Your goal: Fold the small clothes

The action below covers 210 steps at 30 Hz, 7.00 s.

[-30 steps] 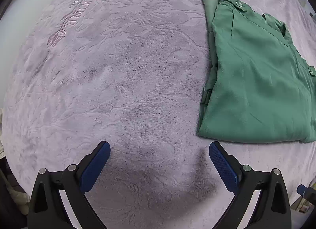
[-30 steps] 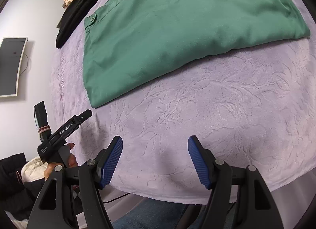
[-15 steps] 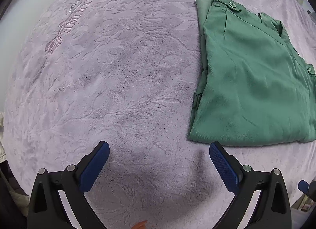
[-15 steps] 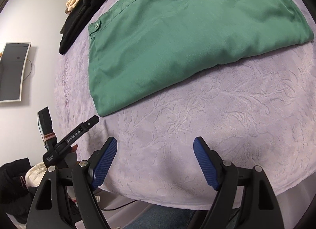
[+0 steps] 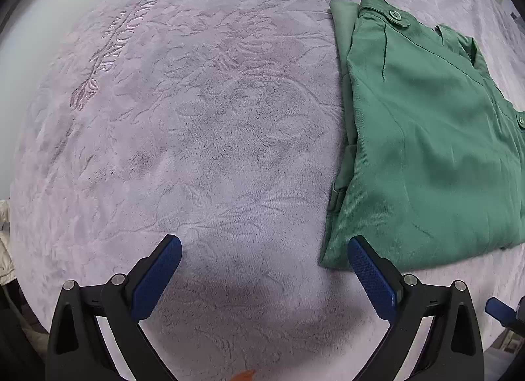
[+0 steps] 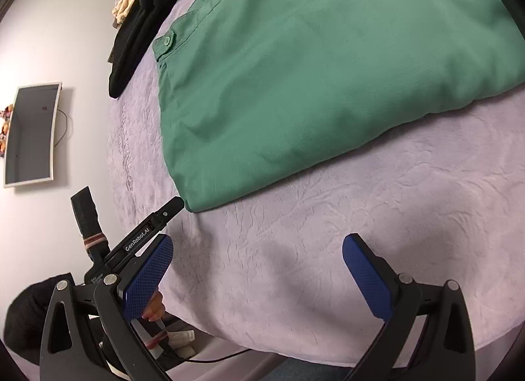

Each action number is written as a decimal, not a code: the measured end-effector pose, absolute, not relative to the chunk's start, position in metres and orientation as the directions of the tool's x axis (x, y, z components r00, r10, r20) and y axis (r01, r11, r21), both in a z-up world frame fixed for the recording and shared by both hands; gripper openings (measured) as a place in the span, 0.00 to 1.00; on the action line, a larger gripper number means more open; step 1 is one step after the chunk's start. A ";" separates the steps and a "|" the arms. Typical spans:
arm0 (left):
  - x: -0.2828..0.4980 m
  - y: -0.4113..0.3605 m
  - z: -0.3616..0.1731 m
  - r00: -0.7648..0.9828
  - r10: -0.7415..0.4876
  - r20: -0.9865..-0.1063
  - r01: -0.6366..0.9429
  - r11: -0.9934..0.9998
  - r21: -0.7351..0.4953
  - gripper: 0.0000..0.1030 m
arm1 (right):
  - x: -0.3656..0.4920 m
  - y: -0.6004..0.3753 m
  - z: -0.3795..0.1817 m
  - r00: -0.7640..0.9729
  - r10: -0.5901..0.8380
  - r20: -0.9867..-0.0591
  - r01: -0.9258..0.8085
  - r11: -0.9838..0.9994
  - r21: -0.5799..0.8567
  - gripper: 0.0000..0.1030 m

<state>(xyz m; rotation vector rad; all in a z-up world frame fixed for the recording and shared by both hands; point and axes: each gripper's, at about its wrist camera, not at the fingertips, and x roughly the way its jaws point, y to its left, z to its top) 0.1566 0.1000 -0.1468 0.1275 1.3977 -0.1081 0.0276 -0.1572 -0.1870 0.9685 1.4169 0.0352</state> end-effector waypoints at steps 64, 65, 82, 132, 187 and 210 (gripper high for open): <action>0.266 -0.005 -0.184 -0.089 -0.523 -0.848 0.236 0.816 -0.528 0.81 | 0.054 -0.200 -0.197 0.274 0.706 -0.653 0.468 0.495 0.732 0.69; 0.263 -0.007 -0.181 -0.069 -0.479 -0.875 0.269 0.836 -0.479 0.67 | 0.052 -0.213 -0.189 0.298 0.682 -0.668 0.460 0.511 0.726 0.71; 0.236 -0.085 -0.058 0.135 -0.567 -0.813 0.360 0.792 -0.493 0.12 | 0.074 -0.274 -0.238 0.260 0.527 -0.809 0.417 0.694 0.586 0.07; 0.159 -0.254 -0.008 0.232 -0.433 -0.871 0.123 0.901 -0.416 0.98 | 0.037 -0.427 -0.175 0.415 0.459 -0.785 0.440 0.654 0.615 0.05; 0.231 -0.223 -0.115 0.295 -0.178 -0.939 0.365 0.929 -0.061 1.00 | 0.071 -0.517 -0.180 0.372 0.344 -0.862 0.503 0.706 0.498 0.67; 0.142 -0.203 -0.137 0.091 -0.164 -0.982 0.370 0.921 -0.119 1.00 | 0.017 -0.469 -0.170 0.309 0.356 -0.882 0.553 0.687 0.471 0.78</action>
